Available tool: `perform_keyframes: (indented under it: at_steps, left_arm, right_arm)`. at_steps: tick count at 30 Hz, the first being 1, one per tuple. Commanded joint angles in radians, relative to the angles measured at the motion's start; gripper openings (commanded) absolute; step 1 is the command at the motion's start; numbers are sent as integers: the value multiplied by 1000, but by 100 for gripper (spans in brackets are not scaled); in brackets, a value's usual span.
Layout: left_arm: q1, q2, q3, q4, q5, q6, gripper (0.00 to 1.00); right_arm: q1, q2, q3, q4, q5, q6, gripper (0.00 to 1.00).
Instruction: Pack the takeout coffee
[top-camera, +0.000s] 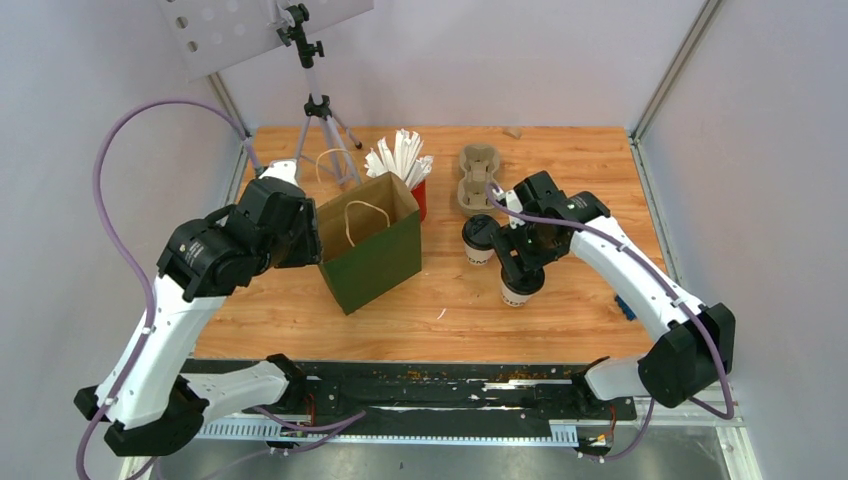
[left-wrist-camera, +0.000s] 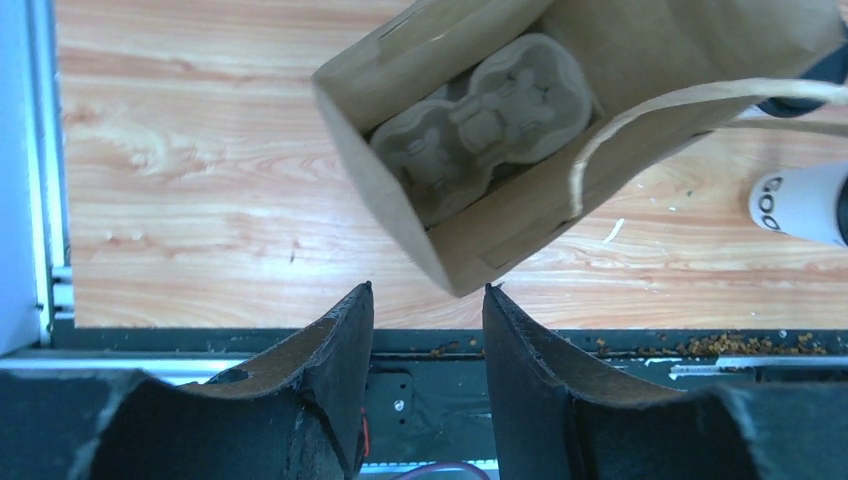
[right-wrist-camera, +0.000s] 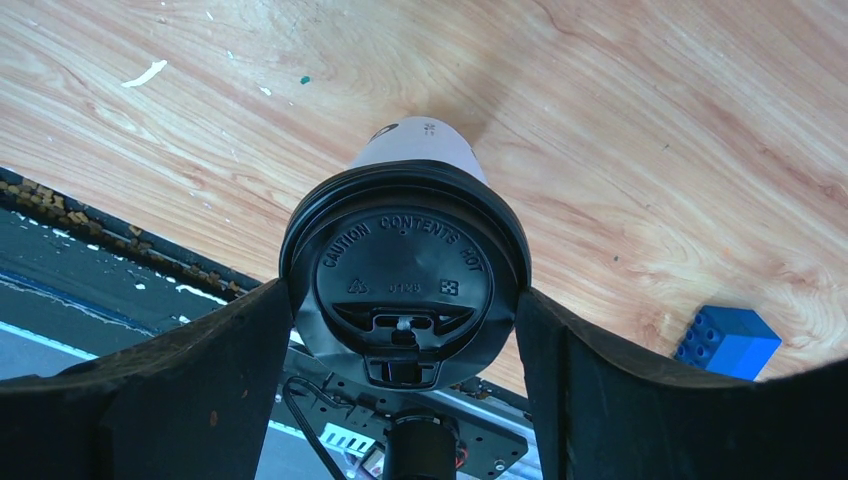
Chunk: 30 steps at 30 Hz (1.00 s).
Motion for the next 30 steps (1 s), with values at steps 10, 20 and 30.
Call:
perform_keyframes:
  at_steps: [10, 20, 30]
  left_arm:
    - [235, 14, -64, 51, 133, 36, 56]
    - [269, 87, -144, 159, 168, 139, 53]
    - [269, 66, -184, 191, 276, 206, 10]
  right_arm:
    - [5, -52, 239, -169, 7, 34, 77]
    - [6, -68, 353, -225, -7, 43, 76]
    - [6, -67, 497, -209, -64, 103, 75]
